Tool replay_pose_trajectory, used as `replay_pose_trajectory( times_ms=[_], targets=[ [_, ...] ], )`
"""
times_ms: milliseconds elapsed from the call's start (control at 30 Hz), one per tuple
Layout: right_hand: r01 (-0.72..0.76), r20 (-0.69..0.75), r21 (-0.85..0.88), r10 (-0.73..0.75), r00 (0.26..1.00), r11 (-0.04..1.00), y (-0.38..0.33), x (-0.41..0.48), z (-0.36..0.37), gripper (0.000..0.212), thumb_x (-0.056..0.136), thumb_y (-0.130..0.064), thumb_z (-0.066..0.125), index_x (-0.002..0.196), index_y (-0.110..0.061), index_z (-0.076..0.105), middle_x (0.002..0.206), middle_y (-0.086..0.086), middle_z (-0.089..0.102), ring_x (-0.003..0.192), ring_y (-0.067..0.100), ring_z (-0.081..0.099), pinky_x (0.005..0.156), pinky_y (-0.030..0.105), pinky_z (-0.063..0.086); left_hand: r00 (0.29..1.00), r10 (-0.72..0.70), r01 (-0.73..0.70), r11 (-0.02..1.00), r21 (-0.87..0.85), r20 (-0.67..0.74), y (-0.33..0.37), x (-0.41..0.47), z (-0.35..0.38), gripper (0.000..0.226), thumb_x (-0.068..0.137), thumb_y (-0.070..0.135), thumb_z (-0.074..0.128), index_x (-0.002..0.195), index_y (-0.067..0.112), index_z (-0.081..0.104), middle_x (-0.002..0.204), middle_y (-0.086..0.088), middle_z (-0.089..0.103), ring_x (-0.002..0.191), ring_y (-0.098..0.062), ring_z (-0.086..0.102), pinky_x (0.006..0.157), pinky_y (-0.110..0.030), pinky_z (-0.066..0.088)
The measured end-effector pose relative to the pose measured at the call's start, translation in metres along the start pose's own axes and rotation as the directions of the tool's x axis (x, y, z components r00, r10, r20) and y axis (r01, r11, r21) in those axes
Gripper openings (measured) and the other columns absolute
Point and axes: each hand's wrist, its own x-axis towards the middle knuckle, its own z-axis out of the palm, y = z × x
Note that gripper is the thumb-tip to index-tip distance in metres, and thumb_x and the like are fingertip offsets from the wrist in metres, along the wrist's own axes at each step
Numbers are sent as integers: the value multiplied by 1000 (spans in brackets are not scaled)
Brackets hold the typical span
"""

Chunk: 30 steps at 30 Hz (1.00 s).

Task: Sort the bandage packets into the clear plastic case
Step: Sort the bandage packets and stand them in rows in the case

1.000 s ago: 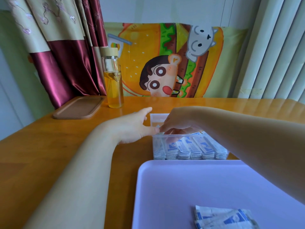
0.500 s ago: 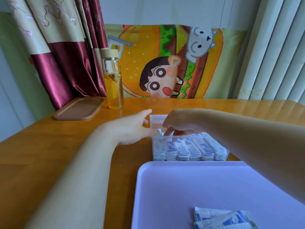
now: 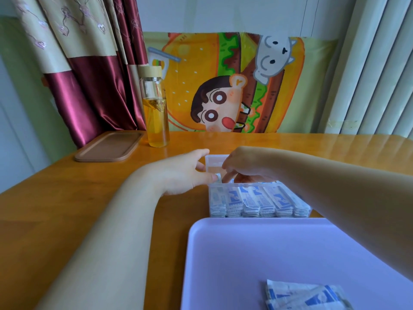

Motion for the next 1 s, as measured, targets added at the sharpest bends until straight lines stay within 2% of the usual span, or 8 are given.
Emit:
replay_pose_trajectory(
  times_ms=[200,300,400,533,633,733,800,1000],
  targets=[
    [154,-138,-261,-195,971,953,3,-16,-4,23,94,-12,47,101,-5,67,93,5,69,60,13,51,51,19,38,999,40,-40,999,11,-10,1,-1,3,72,89,47,56,148,33,18,144,7,43,124,-16,48,95,-28,42],
    [368,-290,-446,-521,803,816,10,-43,-5,20,91,-16,51,97,-9,69,92,0,69,71,11,56,57,18,40,996,50,-48,998,31,-77,10,-11,-2,70,89,44,56,148,32,21,144,4,41,119,-17,50,83,-25,43],
    [538,-193,-504,-695,693,676,17,-82,-8,14,90,-17,56,94,-15,69,77,-13,59,59,-7,50,56,5,36,976,86,-70,994,86,-201,18,-21,-13,67,90,42,56,148,31,24,143,2,43,117,-18,52,75,-25,41],
    [559,188,-549,-560,807,621,45,-137,-15,5,84,-33,65,88,-35,63,73,-21,57,64,-14,51,62,5,39,938,227,-192,969,154,-260,43,-54,-8,49,91,36,56,137,30,41,121,8,55,93,-11,57,67,-24,41],
    [555,377,-544,-408,832,629,68,-168,-15,11,78,-37,71,86,-37,63,72,-24,61,68,-10,56,62,5,41,957,284,-265,940,215,-58,66,-86,14,22,89,35,59,111,32,56,95,13,59,69,0,53,53,-15,34],
    [540,423,-567,-342,839,622,90,-187,-12,22,76,-41,73,96,-36,64,80,-24,58,75,-8,55,67,5,41,952,234,-271,945,185,199,74,-107,43,17,86,40,62,102,35,57,89,13,60,63,0,55,45,-11,37],
    [516,403,-602,-326,855,609,104,-197,-10,32,77,-41,72,106,-36,61,89,-22,54,84,-3,52,70,6,38,934,189,-253,949,189,302,79,-119,61,26,82,46,64,105,36,56,94,14,59,69,-3,56,53,-13,41],
    [431,355,-575,-263,897,695,126,-195,-8,40,73,-41,76,107,-30,58,87,-19,51,77,0,50,66,14,39,905,130,-264,918,297,405,88,-133,98,56,74,52,71,120,32,46,103,12,47,78,-2,46,73,-24,40]
  ],
)
